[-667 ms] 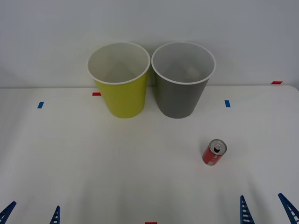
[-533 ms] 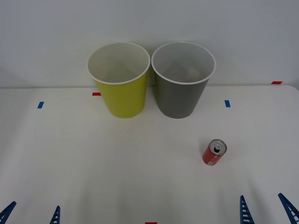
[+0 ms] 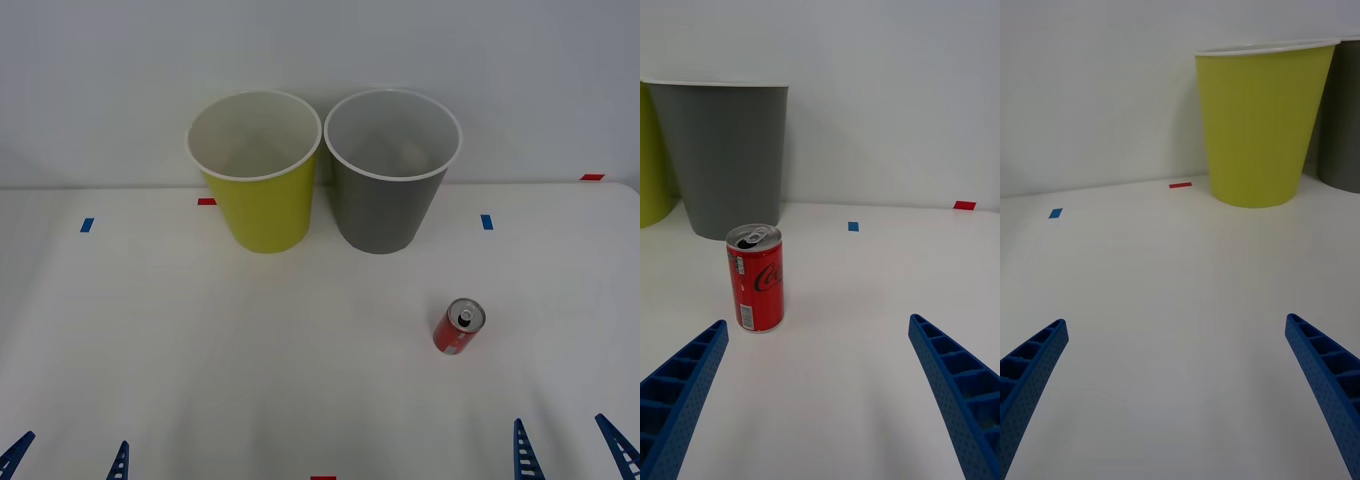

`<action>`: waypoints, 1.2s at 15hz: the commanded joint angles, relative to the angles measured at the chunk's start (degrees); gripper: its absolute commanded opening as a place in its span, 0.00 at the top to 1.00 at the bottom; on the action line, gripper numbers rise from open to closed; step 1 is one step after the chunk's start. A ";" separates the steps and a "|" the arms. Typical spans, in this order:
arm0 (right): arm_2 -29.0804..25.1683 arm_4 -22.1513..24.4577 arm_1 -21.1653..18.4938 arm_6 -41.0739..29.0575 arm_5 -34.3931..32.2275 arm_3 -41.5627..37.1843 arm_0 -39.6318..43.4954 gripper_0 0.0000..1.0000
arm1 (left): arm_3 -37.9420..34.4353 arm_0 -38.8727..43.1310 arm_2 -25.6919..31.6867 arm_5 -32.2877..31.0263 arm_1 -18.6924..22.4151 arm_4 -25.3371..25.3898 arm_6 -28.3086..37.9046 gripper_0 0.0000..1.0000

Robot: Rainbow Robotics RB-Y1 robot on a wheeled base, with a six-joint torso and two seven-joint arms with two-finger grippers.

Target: Put cans in the gray bin and PET bottles in the light green bin.

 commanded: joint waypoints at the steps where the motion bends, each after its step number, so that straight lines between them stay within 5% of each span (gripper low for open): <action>1: 0.00 0.00 0.00 0.00 0.00 0.00 0.00 0.18 | 0.00 0.00 0.00 0.00 0.00 0.00 0.00 0.00; 18: 0.00 0.00 0.00 0.00 0.00 0.00 0.00 0.18 | 0.00 0.00 0.00 0.00 0.00 0.00 0.00 0.00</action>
